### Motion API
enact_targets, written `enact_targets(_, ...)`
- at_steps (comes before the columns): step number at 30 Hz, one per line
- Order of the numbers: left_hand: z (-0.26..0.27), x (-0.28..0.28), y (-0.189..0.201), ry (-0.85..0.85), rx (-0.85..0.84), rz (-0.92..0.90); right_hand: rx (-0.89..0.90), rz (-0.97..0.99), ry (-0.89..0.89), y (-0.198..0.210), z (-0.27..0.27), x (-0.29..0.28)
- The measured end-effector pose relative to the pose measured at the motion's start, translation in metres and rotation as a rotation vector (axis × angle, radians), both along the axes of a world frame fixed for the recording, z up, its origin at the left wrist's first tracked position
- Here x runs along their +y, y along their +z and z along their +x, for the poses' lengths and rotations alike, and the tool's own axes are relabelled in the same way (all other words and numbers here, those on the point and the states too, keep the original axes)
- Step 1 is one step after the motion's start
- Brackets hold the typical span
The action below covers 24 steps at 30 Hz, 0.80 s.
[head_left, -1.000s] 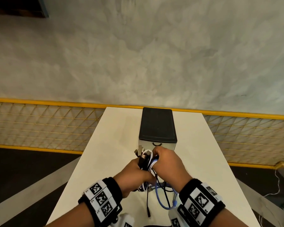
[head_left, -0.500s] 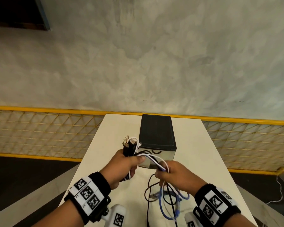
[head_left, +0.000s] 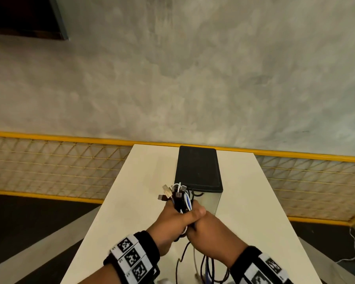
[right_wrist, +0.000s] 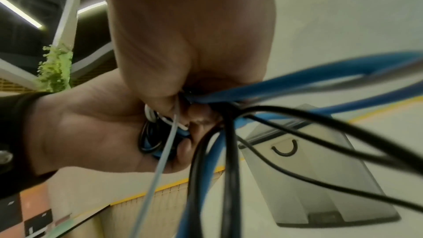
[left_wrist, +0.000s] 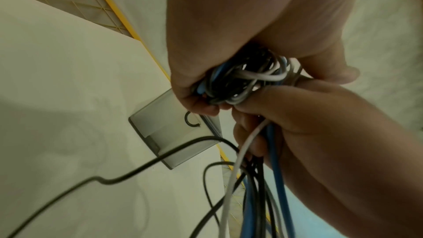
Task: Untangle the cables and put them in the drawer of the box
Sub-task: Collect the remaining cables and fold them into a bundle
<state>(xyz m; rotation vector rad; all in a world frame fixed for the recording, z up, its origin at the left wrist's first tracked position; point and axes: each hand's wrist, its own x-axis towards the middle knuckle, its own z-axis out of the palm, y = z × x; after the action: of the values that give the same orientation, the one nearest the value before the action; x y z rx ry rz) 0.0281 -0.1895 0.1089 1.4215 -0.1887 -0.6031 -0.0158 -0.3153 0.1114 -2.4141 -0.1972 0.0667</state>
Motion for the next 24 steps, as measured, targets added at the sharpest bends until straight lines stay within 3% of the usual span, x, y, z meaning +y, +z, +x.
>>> enact_targets(4, 0.002, -0.002, -0.001, 0.102, 0.033, 0.004, 0.101, -0.033, 0.051, -0.003, -0.005, 0.005)
enact_targets(8, -0.002, -0.008, 0.004, 0.191, 0.091, -0.114, 0.063, 0.094, -0.008, -0.004, -0.005, 0.005)
enact_targets(12, -0.002, -0.010, 0.005, 0.238, 0.138, -0.182, 0.146, 0.177, -0.039, -0.003, -0.007, 0.002)
enact_targets(20, 0.003, -0.012, 0.011, 0.389, 0.209, -0.264, 0.194, 0.462, -0.157, -0.005, -0.008, -0.009)
enact_targets(24, 0.008, -0.013, 0.016, 0.387, 0.149, -0.216, 0.158, 0.550, -0.118, -0.009, -0.010, -0.008)
